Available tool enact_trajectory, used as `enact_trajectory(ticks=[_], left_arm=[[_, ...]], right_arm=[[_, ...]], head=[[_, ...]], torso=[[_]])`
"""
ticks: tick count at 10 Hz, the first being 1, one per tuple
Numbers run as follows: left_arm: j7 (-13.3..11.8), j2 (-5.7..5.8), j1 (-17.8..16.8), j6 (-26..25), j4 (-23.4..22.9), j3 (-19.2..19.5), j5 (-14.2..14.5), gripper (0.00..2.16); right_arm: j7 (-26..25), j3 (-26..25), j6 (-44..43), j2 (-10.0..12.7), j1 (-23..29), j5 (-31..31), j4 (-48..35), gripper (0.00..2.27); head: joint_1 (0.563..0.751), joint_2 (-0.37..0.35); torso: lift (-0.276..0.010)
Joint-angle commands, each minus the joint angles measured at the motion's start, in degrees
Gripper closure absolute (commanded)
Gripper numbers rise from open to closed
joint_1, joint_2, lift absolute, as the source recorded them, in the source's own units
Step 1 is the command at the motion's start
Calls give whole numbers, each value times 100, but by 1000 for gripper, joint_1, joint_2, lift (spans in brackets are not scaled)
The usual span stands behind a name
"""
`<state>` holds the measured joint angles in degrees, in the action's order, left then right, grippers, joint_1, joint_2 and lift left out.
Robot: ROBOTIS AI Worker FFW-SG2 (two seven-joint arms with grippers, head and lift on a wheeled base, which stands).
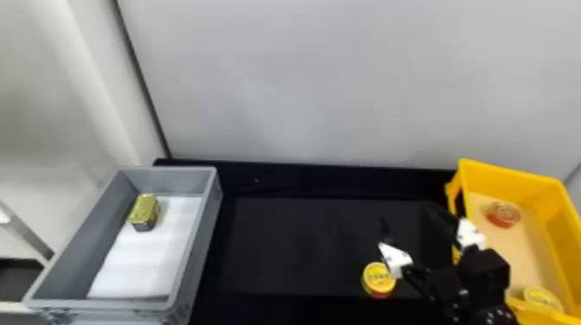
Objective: Pick up the round yellow can and place it in the yellow rectangular box
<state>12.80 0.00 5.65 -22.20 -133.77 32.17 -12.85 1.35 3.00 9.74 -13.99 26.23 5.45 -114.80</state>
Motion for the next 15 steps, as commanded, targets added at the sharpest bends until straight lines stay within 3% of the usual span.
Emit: enact_trajectory(ticks=[1,5,15], left_arm=[[-13,-15,-46,39,35,2,-16,125],[-163,-15,-204,144,123,2,-113,125],[-268,-15,-283,206,132,90,-157,125]], right_arm=[[67,-318,28,1,340,176,10,248],[797,-643,257,10,384,519,204,272],[612,280,635,10,-495,-484,1294,125]], head=[[694,14],[694,14],[694,14]], torso=[[-90],[-90],[-90]])
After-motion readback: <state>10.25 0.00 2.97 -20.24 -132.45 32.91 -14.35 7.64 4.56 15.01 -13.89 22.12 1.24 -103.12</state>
